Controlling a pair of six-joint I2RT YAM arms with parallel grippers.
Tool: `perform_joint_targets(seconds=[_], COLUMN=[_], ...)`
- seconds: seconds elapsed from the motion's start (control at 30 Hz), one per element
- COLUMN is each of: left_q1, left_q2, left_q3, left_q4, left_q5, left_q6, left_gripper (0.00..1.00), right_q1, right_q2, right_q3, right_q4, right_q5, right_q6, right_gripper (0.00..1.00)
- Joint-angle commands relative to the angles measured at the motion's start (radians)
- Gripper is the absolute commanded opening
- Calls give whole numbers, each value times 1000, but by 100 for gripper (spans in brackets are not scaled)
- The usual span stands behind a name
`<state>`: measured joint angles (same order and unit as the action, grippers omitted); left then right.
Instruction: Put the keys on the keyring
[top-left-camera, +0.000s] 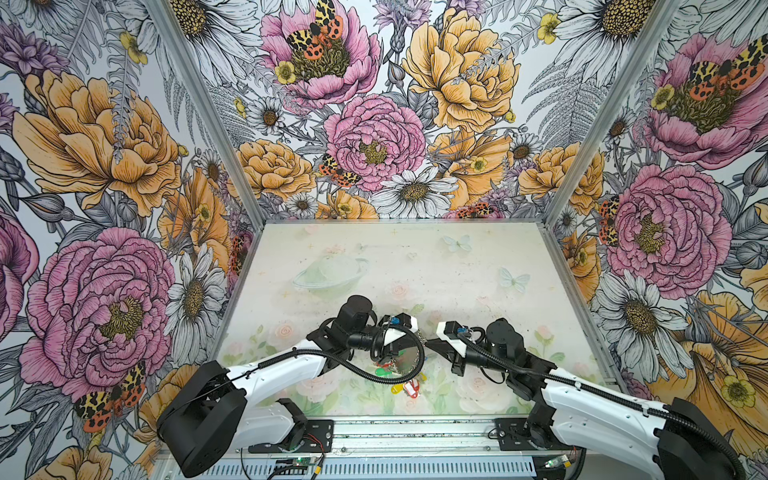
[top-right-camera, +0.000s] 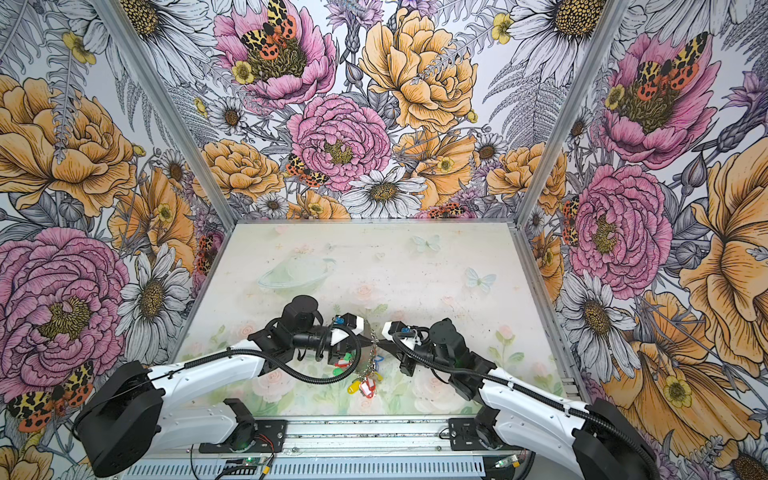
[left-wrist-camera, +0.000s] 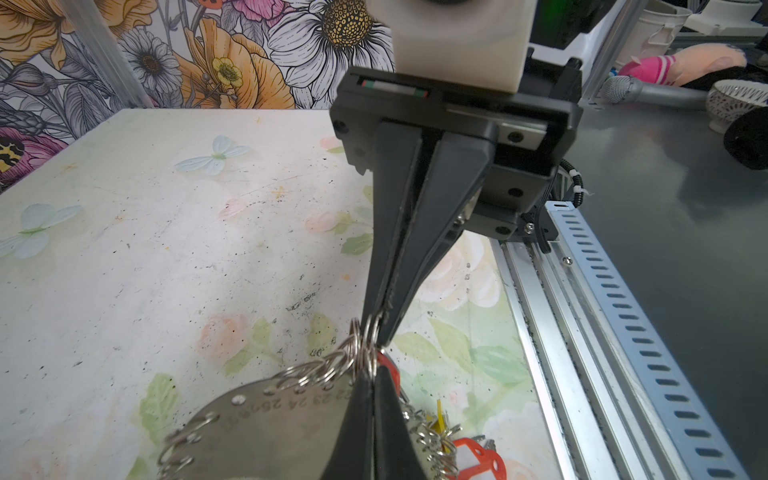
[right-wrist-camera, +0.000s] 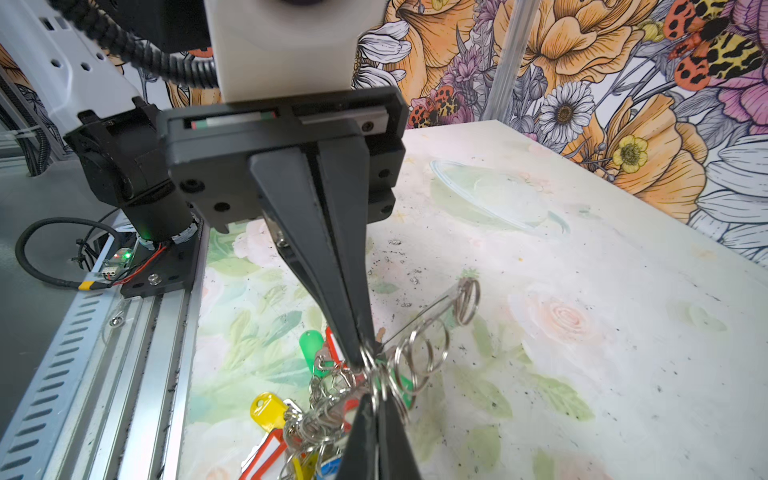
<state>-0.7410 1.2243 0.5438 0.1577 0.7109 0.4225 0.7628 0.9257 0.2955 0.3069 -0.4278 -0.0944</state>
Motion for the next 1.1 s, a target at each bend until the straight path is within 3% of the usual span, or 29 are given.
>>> perform_joint_targets(seconds=[0.0,0.17,0.57,1.07], left_q1=[9,15,32,32], left_q2=[-29,-44,-71,-102], left_q3=[3,-13,-43,-74], left_q4=[31,50,96,135], left_q5=[1,-4,6,16], left_q6=[-16,-24,-31,-21], left_gripper=[0,0,0,0], right_q1=[1,0,-2,1], right_q2=[-32,-47,-68,-33], right_q3=[34,24,20,40], right_q4=[-1,-9,-16,-13], right_q5=[37,42,54,-62], right_q6=[-2,-4,2,33], right_gripper=[12,17,15,15])
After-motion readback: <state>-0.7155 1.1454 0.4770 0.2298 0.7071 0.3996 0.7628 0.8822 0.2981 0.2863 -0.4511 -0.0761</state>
